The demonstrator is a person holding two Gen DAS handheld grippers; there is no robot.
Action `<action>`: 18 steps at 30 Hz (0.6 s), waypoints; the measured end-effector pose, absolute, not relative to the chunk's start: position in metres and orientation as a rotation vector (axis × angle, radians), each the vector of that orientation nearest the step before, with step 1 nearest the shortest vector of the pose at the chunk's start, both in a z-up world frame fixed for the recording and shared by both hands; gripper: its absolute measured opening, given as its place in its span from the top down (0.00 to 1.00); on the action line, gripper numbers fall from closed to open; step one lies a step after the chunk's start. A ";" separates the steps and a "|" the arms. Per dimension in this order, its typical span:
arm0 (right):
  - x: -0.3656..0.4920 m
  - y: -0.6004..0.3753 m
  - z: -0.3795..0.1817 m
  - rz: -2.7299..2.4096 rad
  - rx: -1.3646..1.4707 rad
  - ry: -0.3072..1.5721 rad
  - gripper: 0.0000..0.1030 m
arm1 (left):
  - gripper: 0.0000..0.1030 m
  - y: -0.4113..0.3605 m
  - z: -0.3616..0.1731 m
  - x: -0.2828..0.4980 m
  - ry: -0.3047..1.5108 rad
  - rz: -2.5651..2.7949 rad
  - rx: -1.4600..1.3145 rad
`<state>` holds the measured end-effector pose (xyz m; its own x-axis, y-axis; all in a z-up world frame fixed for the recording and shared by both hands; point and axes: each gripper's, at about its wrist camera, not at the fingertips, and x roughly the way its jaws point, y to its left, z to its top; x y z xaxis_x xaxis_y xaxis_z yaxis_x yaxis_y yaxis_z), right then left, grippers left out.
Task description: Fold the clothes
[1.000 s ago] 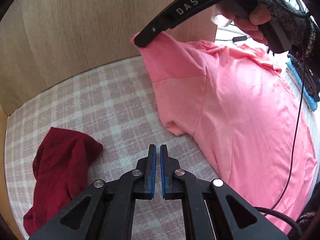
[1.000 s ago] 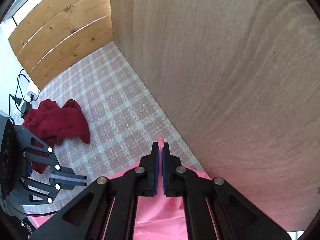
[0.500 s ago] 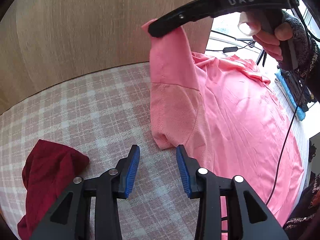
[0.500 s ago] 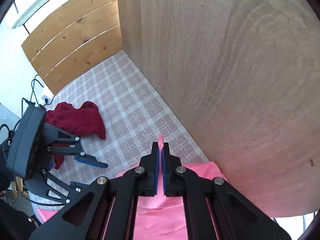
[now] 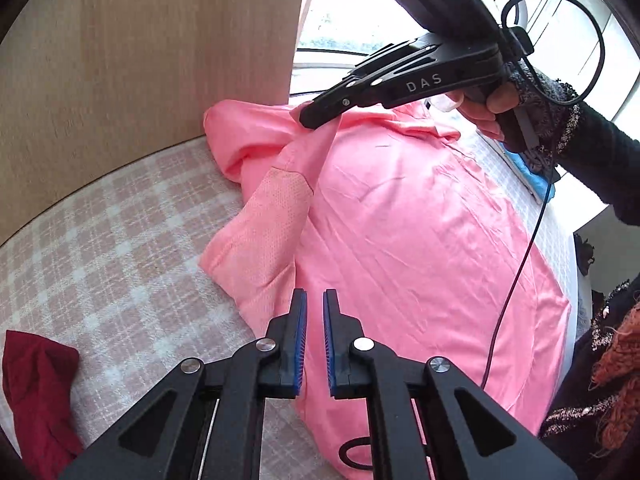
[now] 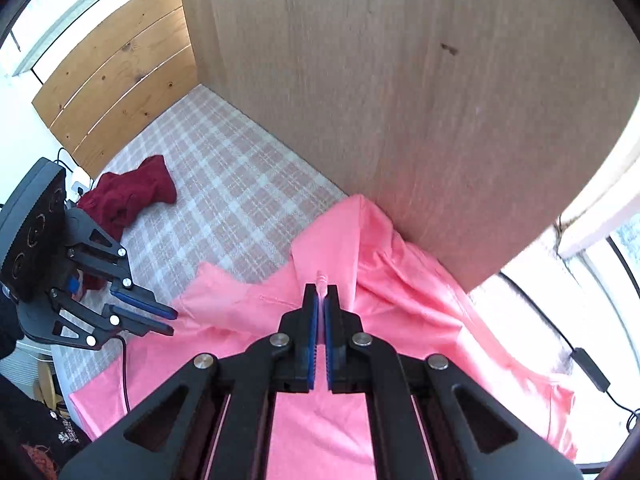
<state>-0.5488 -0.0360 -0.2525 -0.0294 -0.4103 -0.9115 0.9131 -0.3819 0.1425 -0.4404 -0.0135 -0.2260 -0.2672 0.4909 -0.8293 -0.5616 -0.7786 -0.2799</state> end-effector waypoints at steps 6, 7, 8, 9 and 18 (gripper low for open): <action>-0.552 -0.008 -0.275 -1.636 1.279 0.703 0.97 | 0.68 -0.054 -0.212 -0.448 -0.002 2.137 -1.375; -0.553 -0.006 -0.274 -1.639 1.278 0.689 0.97 | 0.68 -0.057 -0.212 -0.451 -0.030 2.123 -1.390; -0.554 -0.005 -0.274 -1.640 1.278 0.677 0.97 | 0.68 -0.054 -0.213 -0.453 -0.040 2.108 -1.396; -0.555 -0.004 -0.273 -1.640 1.280 0.667 0.97 | 0.66 -0.042 -0.215 -0.454 -0.011 2.092 -1.386; -0.553 0.005 -0.268 -1.668 1.232 0.619 0.97 | 0.77 -0.015 -0.224 -0.463 -0.017 2.044 -1.402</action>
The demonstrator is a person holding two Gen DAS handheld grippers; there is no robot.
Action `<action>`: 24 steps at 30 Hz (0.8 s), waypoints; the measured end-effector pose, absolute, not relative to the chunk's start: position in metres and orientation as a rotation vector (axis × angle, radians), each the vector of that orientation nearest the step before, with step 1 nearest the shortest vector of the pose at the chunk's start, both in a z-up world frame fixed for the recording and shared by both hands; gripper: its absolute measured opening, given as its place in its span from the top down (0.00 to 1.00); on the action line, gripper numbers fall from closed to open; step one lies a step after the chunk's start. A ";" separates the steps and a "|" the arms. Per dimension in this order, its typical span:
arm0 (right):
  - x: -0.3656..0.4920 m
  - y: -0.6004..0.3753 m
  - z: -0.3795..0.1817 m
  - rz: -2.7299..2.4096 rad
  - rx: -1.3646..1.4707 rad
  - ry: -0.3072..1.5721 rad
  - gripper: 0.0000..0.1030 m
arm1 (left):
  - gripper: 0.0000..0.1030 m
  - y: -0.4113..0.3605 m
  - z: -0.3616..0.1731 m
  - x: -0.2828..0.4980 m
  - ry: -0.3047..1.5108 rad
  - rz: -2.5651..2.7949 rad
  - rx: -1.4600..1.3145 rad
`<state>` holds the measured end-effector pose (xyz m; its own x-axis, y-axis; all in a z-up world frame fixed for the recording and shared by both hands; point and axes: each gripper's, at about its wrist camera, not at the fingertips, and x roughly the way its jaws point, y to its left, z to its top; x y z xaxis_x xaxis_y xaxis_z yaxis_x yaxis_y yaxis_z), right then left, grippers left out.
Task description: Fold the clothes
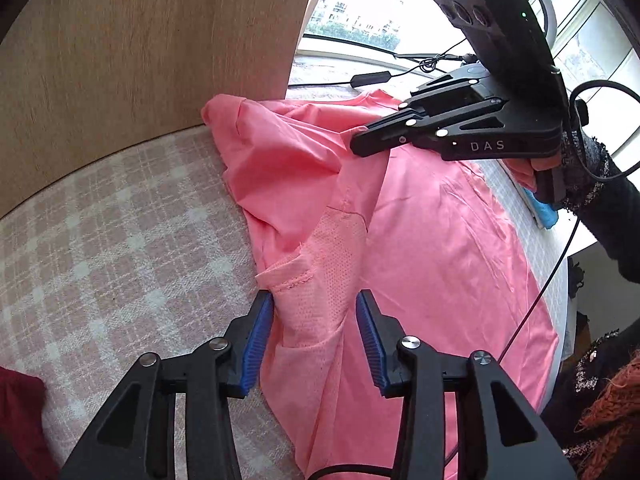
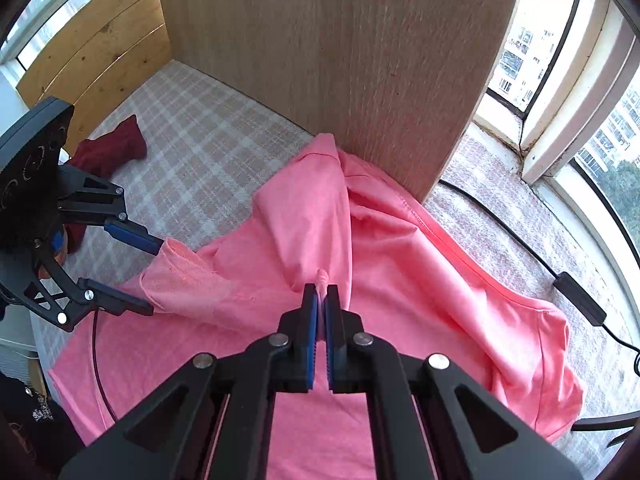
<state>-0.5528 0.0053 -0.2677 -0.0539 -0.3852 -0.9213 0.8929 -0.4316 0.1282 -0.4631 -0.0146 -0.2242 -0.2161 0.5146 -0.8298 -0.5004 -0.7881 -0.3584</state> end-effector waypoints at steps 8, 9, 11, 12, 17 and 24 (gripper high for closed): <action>-0.557 0.015 -0.280 -1.675 1.303 0.651 0.81 | 0.94 0.012 -0.205 -0.408 0.139 1.915 -1.268; -0.558 0.017 -0.282 -1.677 1.319 0.659 0.72 | 0.93 0.014 -0.209 -0.404 0.169 1.910 -1.287; -0.563 0.023 -0.279 -1.693 1.330 0.617 0.70 | 0.94 0.013 -0.215 -0.400 0.194 1.925 -1.320; -0.565 0.026 -0.276 -1.698 1.332 0.582 0.70 | 0.92 0.012 -0.216 -0.402 0.184 1.940 -1.327; -0.554 0.023 -0.269 -1.657 1.280 0.578 0.70 | 0.77 0.016 -0.214 -0.415 0.217 2.025 -1.313; -0.524 0.017 -0.285 -1.578 1.181 0.802 0.70 | 0.73 0.037 -0.219 -0.415 0.253 1.955 -1.277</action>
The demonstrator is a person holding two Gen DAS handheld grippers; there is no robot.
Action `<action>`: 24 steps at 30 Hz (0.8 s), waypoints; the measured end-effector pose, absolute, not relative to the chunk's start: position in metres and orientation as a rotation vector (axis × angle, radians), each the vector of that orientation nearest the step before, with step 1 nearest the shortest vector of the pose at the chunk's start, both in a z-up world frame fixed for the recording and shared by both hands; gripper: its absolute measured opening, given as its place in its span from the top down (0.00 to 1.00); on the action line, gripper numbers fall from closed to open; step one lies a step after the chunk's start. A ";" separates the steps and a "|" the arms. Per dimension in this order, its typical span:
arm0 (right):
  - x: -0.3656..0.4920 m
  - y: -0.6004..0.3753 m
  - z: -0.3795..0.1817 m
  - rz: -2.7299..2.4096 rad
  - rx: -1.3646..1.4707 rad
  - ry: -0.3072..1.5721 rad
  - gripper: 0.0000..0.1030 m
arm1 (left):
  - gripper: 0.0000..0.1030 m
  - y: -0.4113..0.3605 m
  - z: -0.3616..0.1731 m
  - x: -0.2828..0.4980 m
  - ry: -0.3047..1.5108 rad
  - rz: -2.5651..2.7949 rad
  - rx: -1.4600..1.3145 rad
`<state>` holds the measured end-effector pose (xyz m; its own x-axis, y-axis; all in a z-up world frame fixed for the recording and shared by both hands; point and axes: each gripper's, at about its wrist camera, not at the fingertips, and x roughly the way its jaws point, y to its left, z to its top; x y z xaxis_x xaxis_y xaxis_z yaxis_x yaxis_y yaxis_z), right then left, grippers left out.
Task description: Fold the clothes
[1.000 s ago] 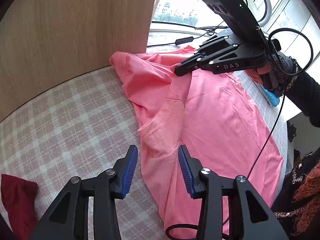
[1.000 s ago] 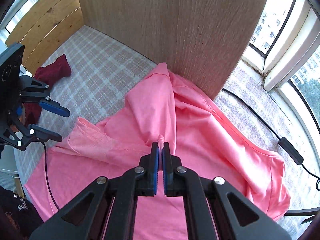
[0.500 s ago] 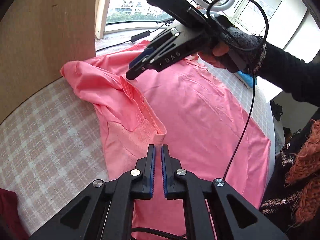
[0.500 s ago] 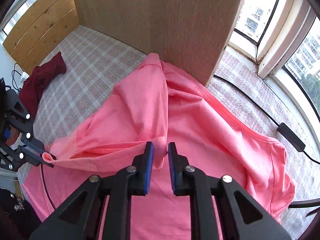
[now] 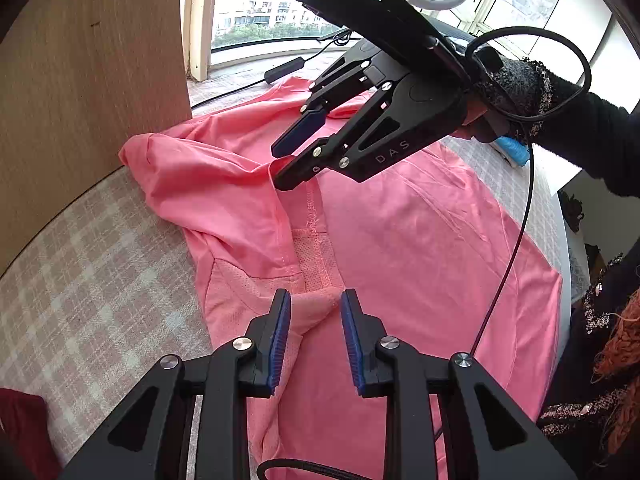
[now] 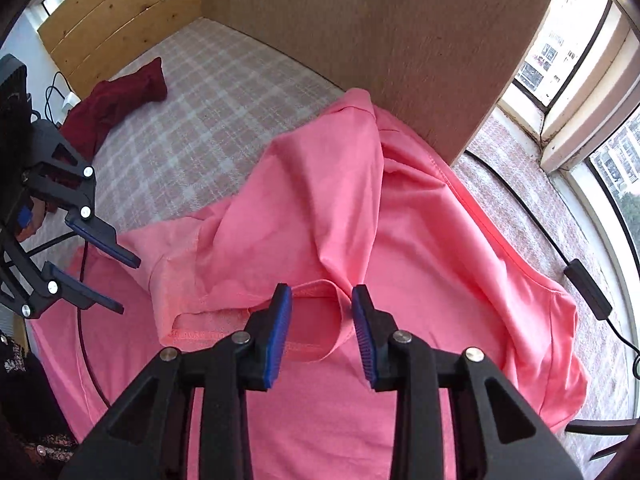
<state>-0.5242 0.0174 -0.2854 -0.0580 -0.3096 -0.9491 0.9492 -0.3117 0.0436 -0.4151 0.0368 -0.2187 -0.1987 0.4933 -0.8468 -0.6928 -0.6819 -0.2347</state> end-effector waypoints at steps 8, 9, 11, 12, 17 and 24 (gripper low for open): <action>-0.530 0.029 -0.280 -1.599 1.172 0.777 0.99 | 0.72 0.034 -0.248 -0.429 0.240 1.925 -1.382; -0.533 0.036 -0.277 -1.619 1.178 0.749 0.99 | 0.71 0.033 -0.248 -0.428 0.241 1.925 -1.380; -0.539 0.049 -0.273 -1.649 1.194 0.695 0.99 | 0.71 0.034 -0.247 -0.428 0.249 1.925 -1.380; -0.541 0.052 -0.275 -1.651 1.211 0.674 0.99 | 0.71 0.036 -0.245 -0.427 0.251 1.924 -1.378; -0.552 0.067 -0.282 -1.660 1.288 0.581 0.99 | 0.65 0.052 -0.231 -0.424 0.308 1.943 -1.299; -0.559 0.046 -0.277 -1.668 1.322 0.576 0.55 | 0.98 0.066 -0.249 -0.429 0.307 1.910 -1.344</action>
